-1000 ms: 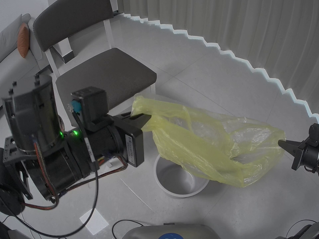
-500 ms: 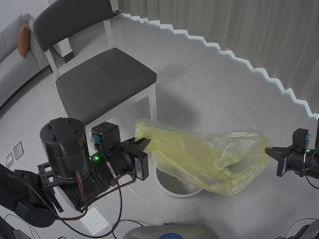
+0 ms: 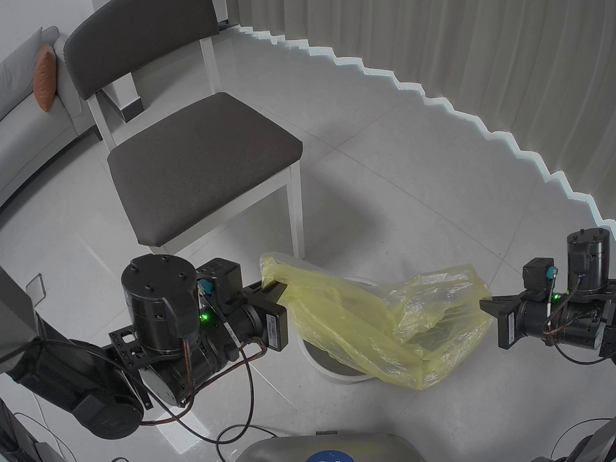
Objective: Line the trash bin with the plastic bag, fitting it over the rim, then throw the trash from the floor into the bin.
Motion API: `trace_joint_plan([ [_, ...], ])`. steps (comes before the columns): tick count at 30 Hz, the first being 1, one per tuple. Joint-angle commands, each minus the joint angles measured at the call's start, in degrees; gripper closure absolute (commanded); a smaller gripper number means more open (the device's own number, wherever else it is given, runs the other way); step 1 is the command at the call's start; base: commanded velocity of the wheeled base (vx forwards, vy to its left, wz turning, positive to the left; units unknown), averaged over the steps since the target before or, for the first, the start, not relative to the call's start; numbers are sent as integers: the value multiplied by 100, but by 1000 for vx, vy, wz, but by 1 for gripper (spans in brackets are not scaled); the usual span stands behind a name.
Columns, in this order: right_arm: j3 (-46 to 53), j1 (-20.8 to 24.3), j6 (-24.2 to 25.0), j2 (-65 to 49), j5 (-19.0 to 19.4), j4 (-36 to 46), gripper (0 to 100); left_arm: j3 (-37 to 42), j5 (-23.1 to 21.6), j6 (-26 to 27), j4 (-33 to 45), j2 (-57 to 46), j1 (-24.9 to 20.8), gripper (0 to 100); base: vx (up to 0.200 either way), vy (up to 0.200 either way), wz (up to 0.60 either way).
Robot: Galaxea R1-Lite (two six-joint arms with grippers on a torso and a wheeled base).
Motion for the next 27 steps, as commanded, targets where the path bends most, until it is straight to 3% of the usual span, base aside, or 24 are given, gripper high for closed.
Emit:
trace_joint_plan([
  [1,-151,24,56,738,35,-306,100,78,-88,-118,-294,494,206,100,0,0,0],
  [7,-256,6,56,1203,70,-605,100,69,-194,-302,-452,784,215,100,0,0,0],
  [14,-335,-90,126,1537,369,-605,100,-81,-291,-662,-496,1153,162,100,0,0,0],
  [21,-687,-90,451,2126,545,-605,100,-81,-405,-680,-1340,1874,294,100,0,0,0],
  [27,-1056,-99,469,2838,554,-605,100,-362,-502,-750,-1507,2480,346,100,0,0,0],
])
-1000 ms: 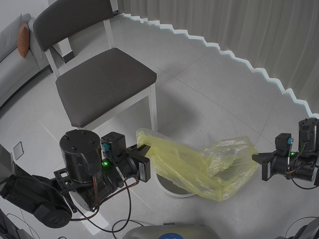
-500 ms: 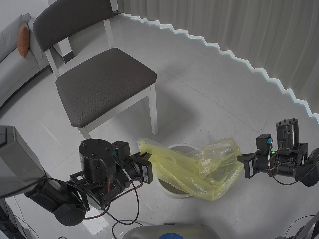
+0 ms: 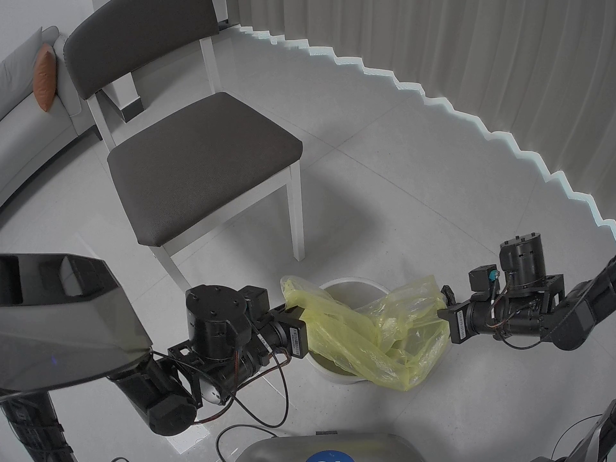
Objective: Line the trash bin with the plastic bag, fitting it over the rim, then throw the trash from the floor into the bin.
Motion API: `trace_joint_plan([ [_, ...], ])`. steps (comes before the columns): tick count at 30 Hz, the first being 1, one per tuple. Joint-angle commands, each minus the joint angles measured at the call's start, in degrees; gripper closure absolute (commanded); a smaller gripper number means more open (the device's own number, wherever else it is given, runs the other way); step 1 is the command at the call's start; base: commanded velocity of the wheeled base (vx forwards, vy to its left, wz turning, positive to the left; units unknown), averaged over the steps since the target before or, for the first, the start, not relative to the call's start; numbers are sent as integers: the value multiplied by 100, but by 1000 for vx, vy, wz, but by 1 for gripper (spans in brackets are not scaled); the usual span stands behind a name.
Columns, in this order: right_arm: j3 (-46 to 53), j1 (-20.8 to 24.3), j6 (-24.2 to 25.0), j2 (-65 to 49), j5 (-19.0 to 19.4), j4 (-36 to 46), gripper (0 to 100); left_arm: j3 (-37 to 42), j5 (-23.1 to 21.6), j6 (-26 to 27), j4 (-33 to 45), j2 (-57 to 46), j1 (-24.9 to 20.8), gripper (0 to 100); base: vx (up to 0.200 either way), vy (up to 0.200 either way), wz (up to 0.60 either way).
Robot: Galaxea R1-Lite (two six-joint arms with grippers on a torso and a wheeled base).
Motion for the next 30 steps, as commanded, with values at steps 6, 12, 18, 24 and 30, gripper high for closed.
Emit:
trace_joint_plan([
  [6,-319,-32,26,894,164,-1,100,14,-56,-203,-89,620,15,100,0,0,0],
  [12,-187,-111,26,1017,296,-1,100,287,-56,-212,-98,577,-47,100,0,0,0],
  [18,-20,-128,26,1078,323,-1,100,673,-56,-247,-98,506,32,100,0,0,0],
  [24,50,-119,17,1403,428,-186,100,884,-56,-450,-485,831,120,100,0,0,0],
  [30,-11,-119,26,1790,437,-634,100,937,-100,-388,-1338,1482,366,100,0,0,0],
])
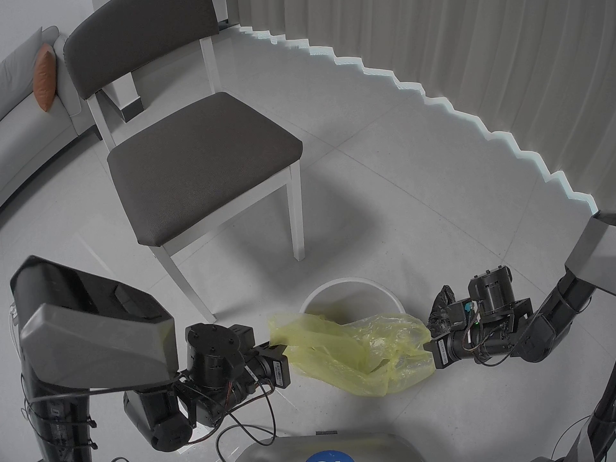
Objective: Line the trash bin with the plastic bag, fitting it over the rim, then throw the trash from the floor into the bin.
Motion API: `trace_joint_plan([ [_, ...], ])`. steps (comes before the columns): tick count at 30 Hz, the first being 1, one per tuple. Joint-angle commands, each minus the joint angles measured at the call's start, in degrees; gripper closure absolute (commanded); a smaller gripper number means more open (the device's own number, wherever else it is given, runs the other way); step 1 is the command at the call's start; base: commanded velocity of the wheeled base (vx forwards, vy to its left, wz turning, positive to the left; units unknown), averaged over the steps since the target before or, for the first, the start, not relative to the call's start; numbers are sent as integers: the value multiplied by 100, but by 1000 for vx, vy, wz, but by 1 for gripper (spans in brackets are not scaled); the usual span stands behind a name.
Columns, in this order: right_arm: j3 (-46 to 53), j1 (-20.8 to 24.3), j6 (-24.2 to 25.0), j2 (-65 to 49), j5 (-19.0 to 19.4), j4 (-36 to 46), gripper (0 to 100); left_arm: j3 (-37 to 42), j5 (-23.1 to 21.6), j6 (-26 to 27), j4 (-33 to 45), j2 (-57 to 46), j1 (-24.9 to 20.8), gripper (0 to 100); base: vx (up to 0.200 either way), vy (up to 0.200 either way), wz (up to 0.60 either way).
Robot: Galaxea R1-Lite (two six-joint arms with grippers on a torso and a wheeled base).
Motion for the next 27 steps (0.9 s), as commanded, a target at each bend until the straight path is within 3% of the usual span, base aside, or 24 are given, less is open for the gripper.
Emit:
trace_joint_plan([
  [1,-62,-3,5,420,25,-256,100,22,-82,23,-328,615,209,100,0,0,0],
  [11,-211,-3,5,543,34,-256,100,-242,-231,23,-337,905,437,100,0,0,0],
  [27,-62,-319,32,7,34,-212,100,-1367,-574,23,-337,1722,807,100,0,0,0],
])
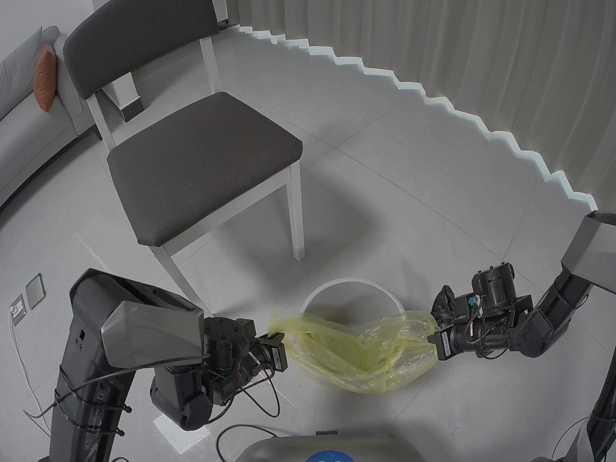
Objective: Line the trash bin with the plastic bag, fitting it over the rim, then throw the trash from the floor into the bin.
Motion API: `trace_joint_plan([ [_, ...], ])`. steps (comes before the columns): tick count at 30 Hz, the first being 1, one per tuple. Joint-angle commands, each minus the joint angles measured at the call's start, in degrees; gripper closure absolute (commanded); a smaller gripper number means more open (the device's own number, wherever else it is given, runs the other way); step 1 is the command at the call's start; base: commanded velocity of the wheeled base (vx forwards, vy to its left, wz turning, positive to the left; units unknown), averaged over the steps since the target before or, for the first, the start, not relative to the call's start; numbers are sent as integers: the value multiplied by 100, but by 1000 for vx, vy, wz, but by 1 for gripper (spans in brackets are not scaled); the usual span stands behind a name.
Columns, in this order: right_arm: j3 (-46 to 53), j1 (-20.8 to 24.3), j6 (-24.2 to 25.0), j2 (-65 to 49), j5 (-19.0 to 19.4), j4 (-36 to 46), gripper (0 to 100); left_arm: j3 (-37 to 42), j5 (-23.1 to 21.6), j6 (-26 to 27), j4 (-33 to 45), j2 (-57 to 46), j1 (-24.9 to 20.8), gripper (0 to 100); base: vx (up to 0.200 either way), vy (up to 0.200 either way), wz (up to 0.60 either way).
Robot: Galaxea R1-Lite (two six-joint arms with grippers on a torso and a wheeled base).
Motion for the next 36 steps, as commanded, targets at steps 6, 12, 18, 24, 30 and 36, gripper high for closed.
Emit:
trace_joint_plan([
  [6,502,-136,-5,-572,3,-23,100,-83,-86,-13,-140,240,129,100,0,0,0],
  [12,880,-145,-5,-695,12,-58,100,207,-95,-13,-237,231,252,100,0,0,0],
  [18,1188,-338,-5,-686,232,-322,100,268,-104,-30,-237,178,296,100,0,0,0],
  [24,1267,-470,-14,-651,249,-392,100,101,-200,-13,-237,152,288,100,0,0,0],
  [30,1328,-698,-23,-616,460,-401,100,-13,-253,-13,-228,170,217,100,0,0,0],
  [36,1565,-865,-84,-616,724,-559,100,-13,-253,-4,-228,196,208,100,0,0,0],
])
